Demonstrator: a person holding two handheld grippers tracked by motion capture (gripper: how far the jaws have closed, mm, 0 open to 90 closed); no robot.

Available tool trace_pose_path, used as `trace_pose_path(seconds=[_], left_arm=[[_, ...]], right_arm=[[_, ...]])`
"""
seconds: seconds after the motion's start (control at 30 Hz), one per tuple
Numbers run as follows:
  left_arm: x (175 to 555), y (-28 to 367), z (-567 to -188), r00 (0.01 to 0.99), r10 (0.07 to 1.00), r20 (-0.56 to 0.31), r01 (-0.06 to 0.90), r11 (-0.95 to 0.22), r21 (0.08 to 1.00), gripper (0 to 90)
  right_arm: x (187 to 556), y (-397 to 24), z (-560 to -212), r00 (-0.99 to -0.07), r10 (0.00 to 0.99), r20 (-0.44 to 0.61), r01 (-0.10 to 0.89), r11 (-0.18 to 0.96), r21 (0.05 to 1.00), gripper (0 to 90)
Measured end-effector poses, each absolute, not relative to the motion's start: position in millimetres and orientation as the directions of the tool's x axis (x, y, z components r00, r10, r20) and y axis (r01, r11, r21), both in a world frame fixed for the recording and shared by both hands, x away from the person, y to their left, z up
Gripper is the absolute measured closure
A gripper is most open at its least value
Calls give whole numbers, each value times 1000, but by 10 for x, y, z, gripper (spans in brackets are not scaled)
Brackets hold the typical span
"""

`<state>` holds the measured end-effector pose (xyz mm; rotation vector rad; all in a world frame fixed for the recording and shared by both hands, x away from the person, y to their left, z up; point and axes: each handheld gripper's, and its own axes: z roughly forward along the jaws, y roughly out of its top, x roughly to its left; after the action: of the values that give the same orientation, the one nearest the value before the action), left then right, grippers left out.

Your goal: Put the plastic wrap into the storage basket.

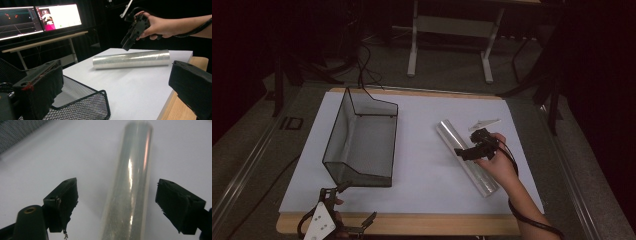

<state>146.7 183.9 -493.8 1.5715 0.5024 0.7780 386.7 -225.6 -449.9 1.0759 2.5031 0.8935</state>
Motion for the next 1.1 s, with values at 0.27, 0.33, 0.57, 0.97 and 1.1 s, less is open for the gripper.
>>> trace_pose_path(seconds=[0.27,0.33,0.57,0.97,1.1], left_arm=[[1463,1834,-4941,678,708,198,-117,-163,980,3],[1460,1833,-4940,679,706,201,-121,-163,979,4],[1459,1830,-4942,679,704,206,-122,-169,978,4],[1458,1831,-4943,678,703,216,-124,-180,976,3],[1453,1835,-4943,677,703,217,-126,-180,976,3]], right_arm=[[4059,-2186,-4676,-656,754,7,645,557,523,198],[4104,-2166,-4698,-651,759,11,665,563,490,197],[4238,-2110,-4788,-636,772,27,715,575,399,197],[4459,-1979,-4933,-604,797,17,777,584,235,235],[4472,-1969,-4990,-599,800,34,790,583,193,270]])
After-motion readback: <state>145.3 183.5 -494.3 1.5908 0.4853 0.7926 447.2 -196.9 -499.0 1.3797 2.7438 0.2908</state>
